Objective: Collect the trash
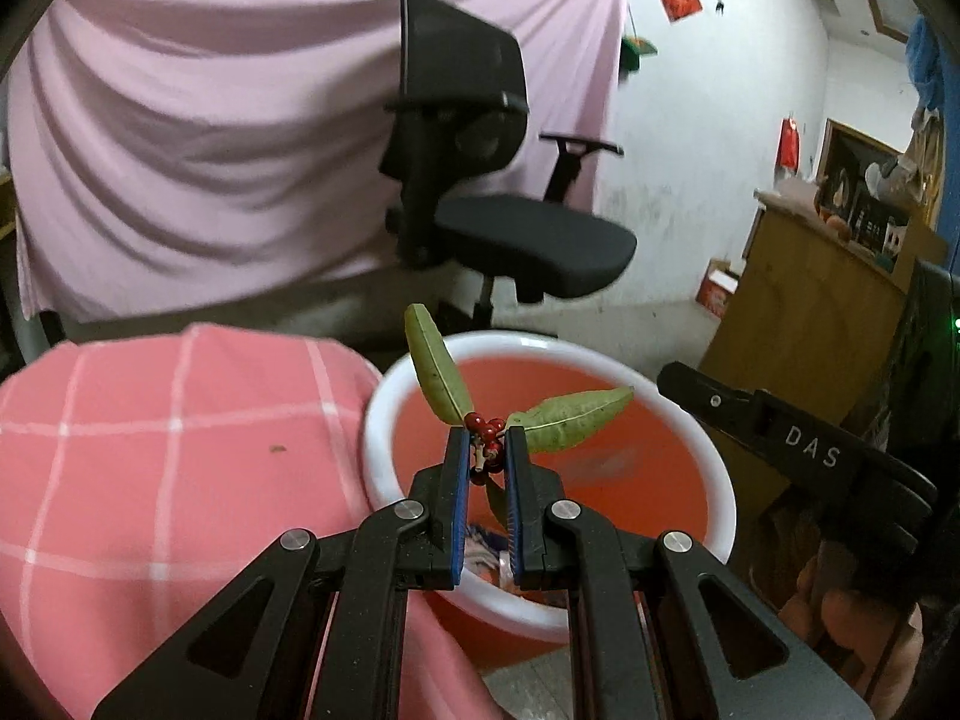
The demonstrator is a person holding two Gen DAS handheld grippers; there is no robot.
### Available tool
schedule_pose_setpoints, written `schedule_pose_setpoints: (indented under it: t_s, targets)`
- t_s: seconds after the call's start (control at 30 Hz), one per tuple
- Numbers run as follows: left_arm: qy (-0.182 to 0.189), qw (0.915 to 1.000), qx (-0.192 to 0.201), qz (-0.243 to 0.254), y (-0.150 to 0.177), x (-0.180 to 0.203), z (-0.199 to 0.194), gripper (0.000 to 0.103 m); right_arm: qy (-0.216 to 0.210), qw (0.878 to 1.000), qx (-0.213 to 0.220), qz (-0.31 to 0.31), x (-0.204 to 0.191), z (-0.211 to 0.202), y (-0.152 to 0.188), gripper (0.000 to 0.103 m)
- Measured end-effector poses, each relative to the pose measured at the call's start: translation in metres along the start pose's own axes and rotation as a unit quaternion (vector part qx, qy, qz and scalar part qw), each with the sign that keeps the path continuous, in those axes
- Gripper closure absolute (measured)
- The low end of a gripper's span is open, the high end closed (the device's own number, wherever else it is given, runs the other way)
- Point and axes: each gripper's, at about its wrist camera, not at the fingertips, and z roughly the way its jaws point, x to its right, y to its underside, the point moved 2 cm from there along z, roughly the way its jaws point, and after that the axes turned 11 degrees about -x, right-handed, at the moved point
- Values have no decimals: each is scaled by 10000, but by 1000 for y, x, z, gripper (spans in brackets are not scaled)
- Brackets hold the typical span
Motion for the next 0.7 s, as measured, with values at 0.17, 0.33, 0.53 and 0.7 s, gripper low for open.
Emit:
schedule_pose_setpoints:
  t_s: [0.17, 0.33, 0.53, 0.7]
  targets:
    - [85, 9997, -181, -109, 3, -4, 4, 92, 61, 9998, -130, 125, 7, 1, 2, 81]
    - [76, 9997, -132, -213, 6, -7, 1, 75, 56, 9998, -146, 156, 5, 0, 3, 81]
    - [-230, 9987, 199, -416, 6, -19, -14, 75, 84, 9998, -142, 94, 2, 2, 1, 81]
    - [-404, 9973, 319, -529, 5, -31, -27, 75, 117, 9999, -25, -74, -5, -2, 1, 81]
